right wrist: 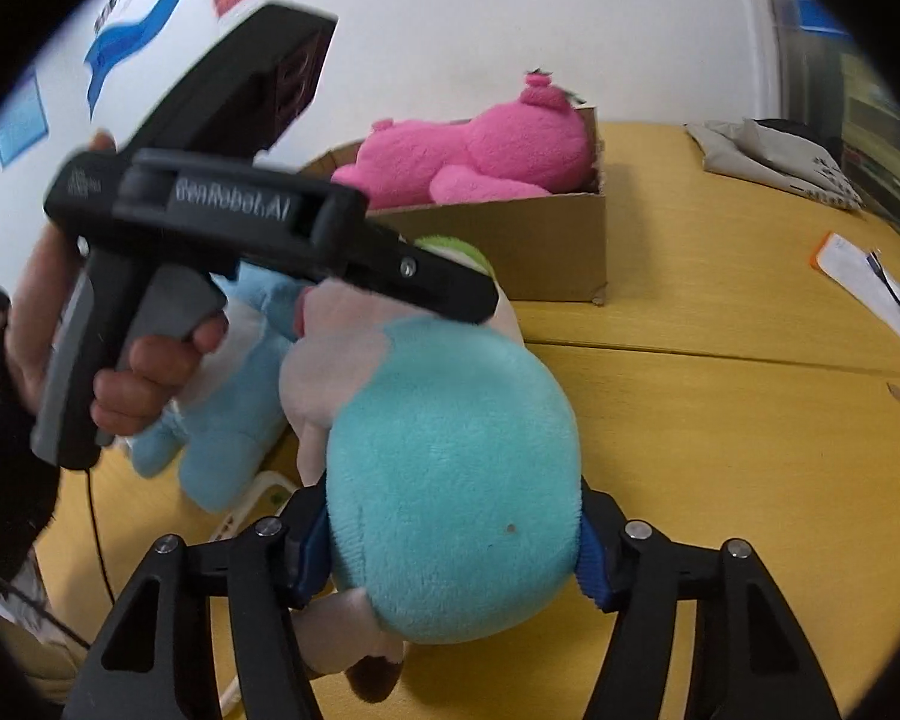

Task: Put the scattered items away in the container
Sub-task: 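Close both grippers on the pink-and-teal pig plush and lift it, then carry the pig plush over the box, lower it and open both grippers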

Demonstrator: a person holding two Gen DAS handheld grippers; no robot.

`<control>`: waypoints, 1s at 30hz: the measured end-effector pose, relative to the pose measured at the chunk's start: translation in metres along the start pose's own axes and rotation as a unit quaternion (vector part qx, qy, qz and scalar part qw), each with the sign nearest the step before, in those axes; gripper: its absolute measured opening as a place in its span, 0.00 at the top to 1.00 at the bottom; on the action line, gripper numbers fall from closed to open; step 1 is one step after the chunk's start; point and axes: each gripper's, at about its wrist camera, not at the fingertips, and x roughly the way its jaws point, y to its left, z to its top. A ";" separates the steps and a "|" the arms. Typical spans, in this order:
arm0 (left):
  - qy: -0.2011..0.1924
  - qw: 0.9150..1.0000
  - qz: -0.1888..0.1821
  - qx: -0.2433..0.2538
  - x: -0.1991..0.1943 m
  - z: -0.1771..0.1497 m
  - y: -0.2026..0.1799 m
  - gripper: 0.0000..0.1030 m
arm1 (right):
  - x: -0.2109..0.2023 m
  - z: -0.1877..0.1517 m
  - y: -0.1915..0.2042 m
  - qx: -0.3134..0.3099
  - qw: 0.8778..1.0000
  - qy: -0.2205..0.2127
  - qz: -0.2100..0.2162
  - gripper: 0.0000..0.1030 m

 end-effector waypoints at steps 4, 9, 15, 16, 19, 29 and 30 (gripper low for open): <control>-0.052 0.998 0.007 0.028 -0.043 0.011 -0.014 0.20 | -0.020 0.012 0.002 0.007 0.999 -0.044 0.012 0.41; -0.148 0.984 0.075 0.062 -0.139 0.042 -0.009 0.20 | -0.033 0.077 0.037 -0.020 0.992 -0.112 0.048 0.41; -0.182 0.968 0.165 0.047 -0.223 0.087 0.075 0.20 | 0.022 0.172 0.103 -0.045 0.984 -0.141 0.098 0.40; -0.178 0.967 0.176 0.039 -0.227 0.094 0.099 0.20 | 0.039 0.186 0.115 -0.036 0.984 -0.136 0.107 0.40; -0.153 0.967 0.202 0.011 -0.223 0.105 0.166 0.20 | 0.100 0.212 0.148 -0.002 0.988 -0.103 0.115 0.39; -0.018 0.973 0.220 -0.067 -0.135 0.069 0.313 0.19 | 0.264 0.199 0.192 0.120 0.983 0.117 0.080 0.21; -0.019 0.974 0.216 -0.059 -0.136 0.068 0.310 0.19 | 0.265 0.197 0.191 0.124 0.981 0.123 0.084 0.20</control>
